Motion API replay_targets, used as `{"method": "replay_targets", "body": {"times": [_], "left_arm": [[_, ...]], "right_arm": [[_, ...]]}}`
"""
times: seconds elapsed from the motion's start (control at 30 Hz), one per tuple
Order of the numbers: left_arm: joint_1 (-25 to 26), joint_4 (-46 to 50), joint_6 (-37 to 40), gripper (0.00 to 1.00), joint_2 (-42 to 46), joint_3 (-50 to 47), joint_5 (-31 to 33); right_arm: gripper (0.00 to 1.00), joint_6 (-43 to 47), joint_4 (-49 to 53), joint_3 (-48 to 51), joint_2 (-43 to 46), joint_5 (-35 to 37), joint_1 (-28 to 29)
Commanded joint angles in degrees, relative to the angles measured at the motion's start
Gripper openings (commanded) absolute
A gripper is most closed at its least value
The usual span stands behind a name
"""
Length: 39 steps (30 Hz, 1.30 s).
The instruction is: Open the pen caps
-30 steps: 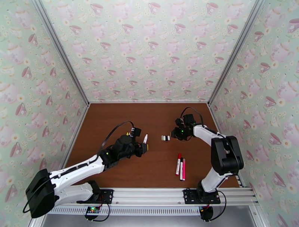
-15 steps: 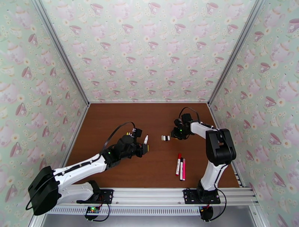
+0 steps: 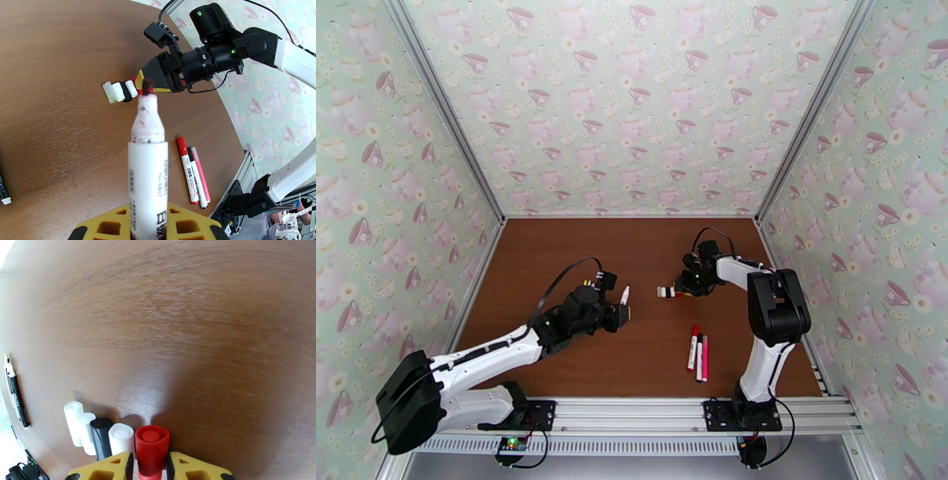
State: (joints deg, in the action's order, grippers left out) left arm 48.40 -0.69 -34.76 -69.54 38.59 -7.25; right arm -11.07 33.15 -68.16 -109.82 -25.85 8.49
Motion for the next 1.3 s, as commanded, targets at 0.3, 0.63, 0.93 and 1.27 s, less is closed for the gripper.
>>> {"method": "replay_targets", "body": {"times": [0.3, 0.63, 0.93, 1.27], "left_arm": [[0.38, 0.69, -0.39, 0.02, -0.9, -0.14, 0.48], [0.51, 1.81, -0.34, 0.02, -0.86, -0.05, 1.81], [0.96, 7.03, 0.78, 0.03, -2.67, 2.81, 6.98], [1.43, 15.41, 0.97, 0.07, -8.83, 8.2, 18.31]], "right_arm": [[0.28, -0.79, -1.33, 1.44, 3.2, -2.89, -0.32], [0.29, -1.69, -1.15, 2.21, 5.09, -1.08, -0.32], [0.3, -5.26, -2.84, 5.71, 10.62, 1.06, 0.05], [0.51, -10.51, -11.94, 18.09, 28.74, 1.06, 6.51]]}}
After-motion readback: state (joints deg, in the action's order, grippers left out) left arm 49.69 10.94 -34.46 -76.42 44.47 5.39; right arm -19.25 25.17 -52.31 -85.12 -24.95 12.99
